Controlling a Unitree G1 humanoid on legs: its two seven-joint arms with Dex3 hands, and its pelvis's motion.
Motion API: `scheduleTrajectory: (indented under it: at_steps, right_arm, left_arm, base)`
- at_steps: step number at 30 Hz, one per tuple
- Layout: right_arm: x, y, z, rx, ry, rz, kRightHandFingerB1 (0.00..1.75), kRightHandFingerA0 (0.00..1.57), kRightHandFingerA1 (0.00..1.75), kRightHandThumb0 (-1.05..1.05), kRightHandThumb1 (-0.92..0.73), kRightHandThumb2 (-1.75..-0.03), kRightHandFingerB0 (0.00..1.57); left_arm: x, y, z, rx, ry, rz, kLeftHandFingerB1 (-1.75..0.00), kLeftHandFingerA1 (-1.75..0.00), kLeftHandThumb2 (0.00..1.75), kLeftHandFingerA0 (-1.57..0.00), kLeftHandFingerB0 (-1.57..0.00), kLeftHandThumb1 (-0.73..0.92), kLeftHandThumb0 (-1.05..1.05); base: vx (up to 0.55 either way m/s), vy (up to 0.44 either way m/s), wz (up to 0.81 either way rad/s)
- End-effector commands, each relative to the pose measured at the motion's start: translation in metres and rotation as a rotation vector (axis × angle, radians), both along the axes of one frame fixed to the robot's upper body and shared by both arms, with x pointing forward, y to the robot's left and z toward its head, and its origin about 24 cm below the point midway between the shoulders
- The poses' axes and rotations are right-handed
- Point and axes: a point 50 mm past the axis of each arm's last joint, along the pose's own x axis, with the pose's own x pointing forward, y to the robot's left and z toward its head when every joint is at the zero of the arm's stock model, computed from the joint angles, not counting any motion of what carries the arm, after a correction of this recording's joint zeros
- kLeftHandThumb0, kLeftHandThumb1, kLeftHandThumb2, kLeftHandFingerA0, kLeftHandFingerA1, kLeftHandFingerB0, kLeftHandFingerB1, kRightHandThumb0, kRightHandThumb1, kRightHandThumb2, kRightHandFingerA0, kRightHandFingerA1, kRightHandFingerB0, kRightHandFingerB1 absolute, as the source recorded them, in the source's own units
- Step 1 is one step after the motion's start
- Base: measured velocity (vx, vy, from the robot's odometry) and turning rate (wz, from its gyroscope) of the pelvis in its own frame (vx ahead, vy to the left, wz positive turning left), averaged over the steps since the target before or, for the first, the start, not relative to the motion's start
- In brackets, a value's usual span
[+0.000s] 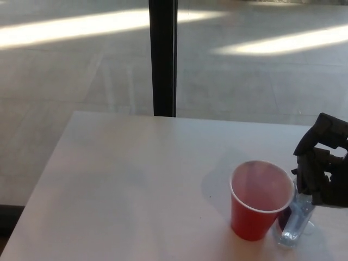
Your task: The robot uses its right hand fist to press the hand soap kept in the middle of the table to get liquid hand soap out
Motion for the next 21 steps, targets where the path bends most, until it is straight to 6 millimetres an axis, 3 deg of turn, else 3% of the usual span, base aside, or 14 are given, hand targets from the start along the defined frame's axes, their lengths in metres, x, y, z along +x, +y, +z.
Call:
scheduleTrajectory:
  at_steps: [1,2,4,8,15,17,18,21]
  right_arm:
    - [-0.044,-0.02,-0.121,-0.197,0.646,-0.067,1.67,1.06,1.75,-0.23,-0.5,-1.28,0.73]
    - [-0.044,-0.021,-0.122,-0.196,0.65,-0.064,1.64,1.06,1.75,-0.24,-0.5,-1.28,0.74]
    - [-0.045,-0.021,-0.125,-0.202,0.662,-0.063,1.59,1.04,1.75,-0.24,-0.51,-1.25,0.79]
    - [-0.047,-0.022,-0.128,-0.198,0.665,-0.053,1.65,1.05,1.75,-0.26,-0.5,-1.27,0.74]
    - [-0.052,-0.022,-0.133,-0.187,0.711,-0.058,1.69,1.05,1.75,-0.24,-0.5,-1.26,0.71]
    - [-0.053,-0.022,-0.134,-0.183,0.727,-0.067,1.57,1.05,1.75,-0.25,-0.52,-1.24,0.83]
    - [-0.054,-0.022,-0.135,-0.174,0.733,-0.067,1.62,1.06,1.75,-0.25,-0.52,-1.23,0.76]
    - [-0.058,-0.022,-0.14,-0.173,0.753,-0.055,1.63,1.06,1.75,-0.25,-0.52,-1.25,0.77]
  left_arm:
    - [0.002,0.009,0.008,0.031,0.014,0.014,-0.75,-0.86,0.98,-0.67,-0.5,0.45,-0.16]
    - [0.003,0.009,0.008,0.028,0.008,0.018,-0.78,-0.9,0.92,-0.65,-0.5,0.49,-0.17]
    - [0.003,0.01,0.008,0.031,0.012,0.022,-0.75,-0.86,0.98,-0.67,-0.51,0.45,-0.16]
    - [0.003,0.01,0.009,0.033,0.015,0.016,-0.78,-0.9,0.91,-0.67,-0.51,0.49,-0.16]
    - [0.002,0.011,0.009,0.032,0.016,0.002,-0.75,-0.85,0.99,-0.67,-0.51,0.45,-0.15]
    - [0.002,0.011,0.009,0.033,0.018,0.006,-0.77,-0.88,0.92,-0.66,-0.53,0.49,-0.16]
    - [0.002,0.011,0.009,0.034,0.02,0.009,-0.77,-0.88,0.91,-0.66,-0.53,0.49,-0.16]
    - [0.003,0.011,0.009,0.035,0.017,0.016,-0.77,-0.89,0.91,-0.67,-0.52,0.49,-0.16]
  base:
    - [0.0,0.0,0.0]
    - [0.0,0.0,0.0]
    - [0.0,0.0,0.0]
    - [0.0,0.0,0.0]
    - [0.0,0.0,0.0]
    - [0.0,0.0,0.0]
    - [0.0,0.0,0.0]
    - [0.0,0.0,0.0]
